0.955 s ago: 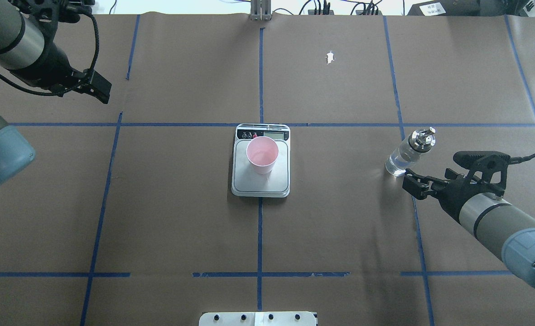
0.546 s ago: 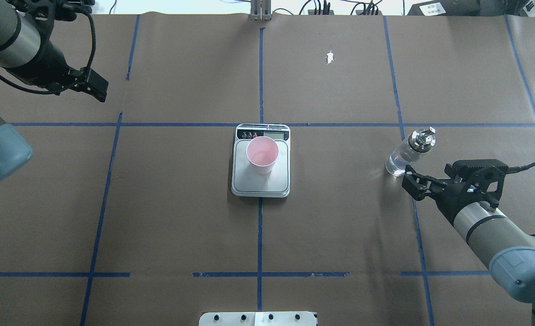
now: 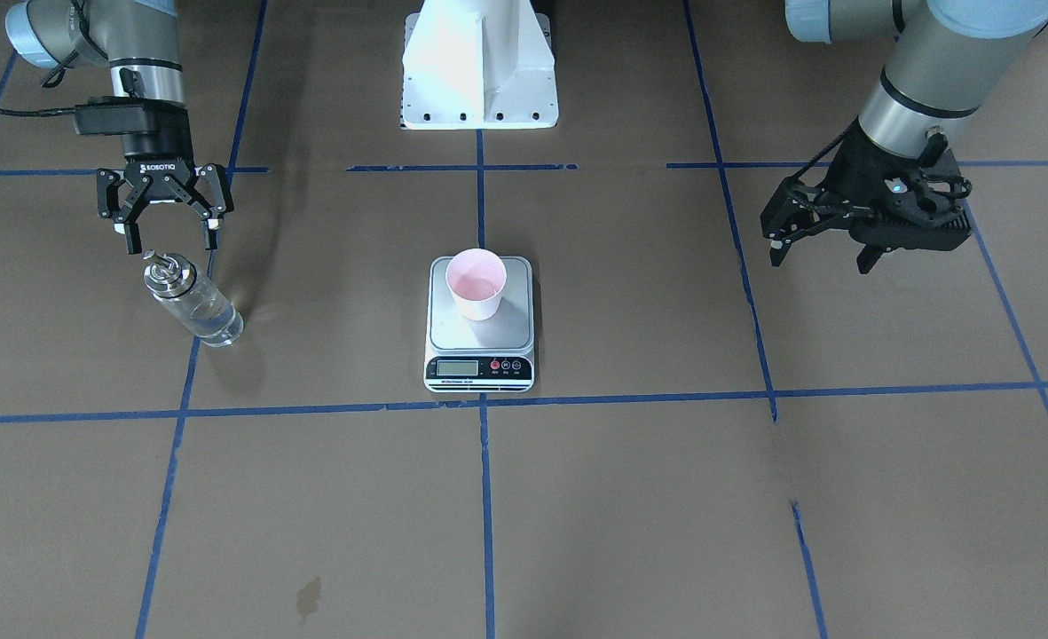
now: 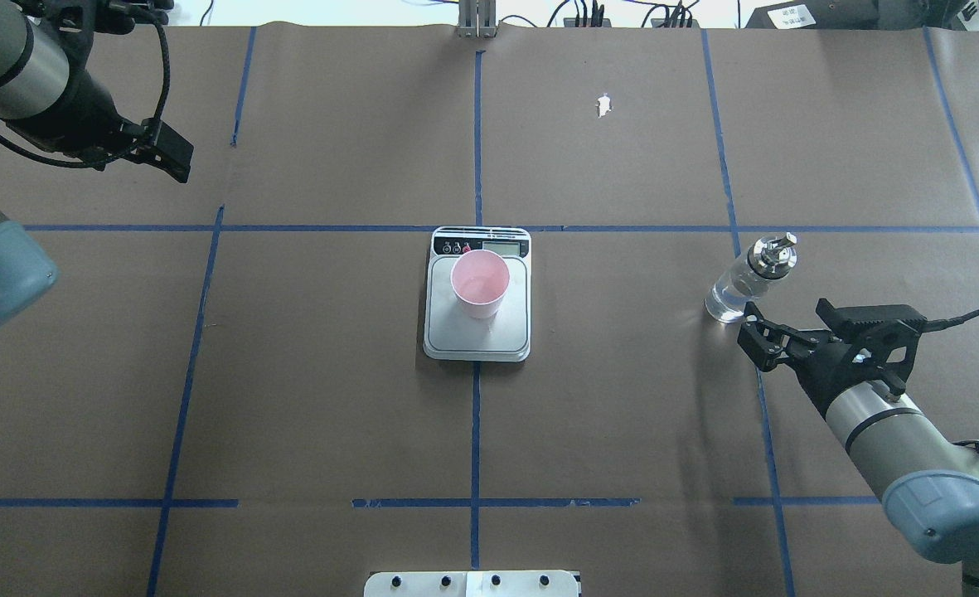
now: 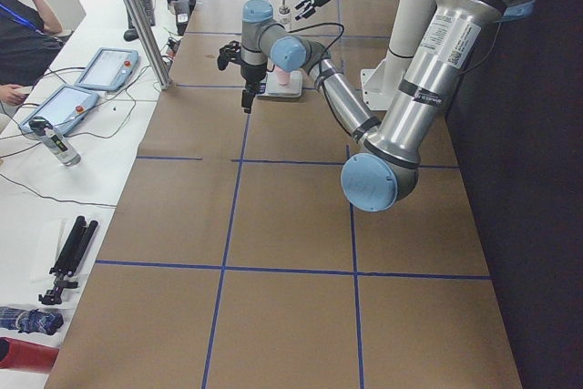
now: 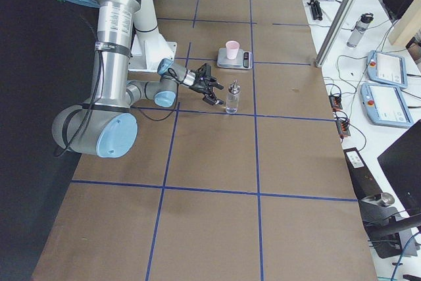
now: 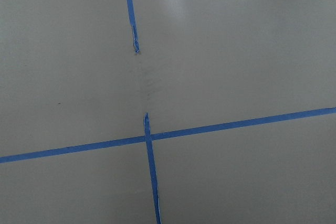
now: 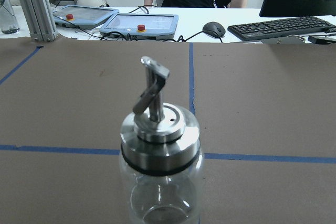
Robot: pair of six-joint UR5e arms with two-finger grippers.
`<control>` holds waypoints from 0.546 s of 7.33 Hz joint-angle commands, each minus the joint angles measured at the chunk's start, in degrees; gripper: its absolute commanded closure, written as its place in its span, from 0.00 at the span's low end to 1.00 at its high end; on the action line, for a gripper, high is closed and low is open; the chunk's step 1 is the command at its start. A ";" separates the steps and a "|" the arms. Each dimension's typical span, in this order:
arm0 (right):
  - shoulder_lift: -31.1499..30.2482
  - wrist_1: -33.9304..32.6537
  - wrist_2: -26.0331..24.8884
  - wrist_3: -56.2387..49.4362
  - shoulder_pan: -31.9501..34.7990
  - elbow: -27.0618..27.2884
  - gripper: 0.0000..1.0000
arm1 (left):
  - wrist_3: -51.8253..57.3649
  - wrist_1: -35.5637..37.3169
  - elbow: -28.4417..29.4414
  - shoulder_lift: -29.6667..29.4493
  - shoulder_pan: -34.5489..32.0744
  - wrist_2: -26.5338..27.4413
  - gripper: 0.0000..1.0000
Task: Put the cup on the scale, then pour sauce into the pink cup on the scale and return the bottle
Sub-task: 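Grasp the glass sauce bottle by its neck with the right gripper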
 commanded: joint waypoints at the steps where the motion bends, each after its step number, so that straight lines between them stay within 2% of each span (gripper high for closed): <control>1: 0.21 0.24 -1.96 0.02 -1.40 -1.71 0.00 | 0.00 0.07 0.59 -0.04 -0.06 -0.03 0.00; 3: 4.76 0.32 -3.28 -0.06 -1.67 -6.45 0.00 | 0.00 0.07 0.77 -0.04 -0.06 -0.03 0.00; 4: 4.79 0.32 -3.72 -0.06 -1.59 -7.25 0.00 | 0.00 -0.02 0.86 -0.04 0.03 -0.03 0.00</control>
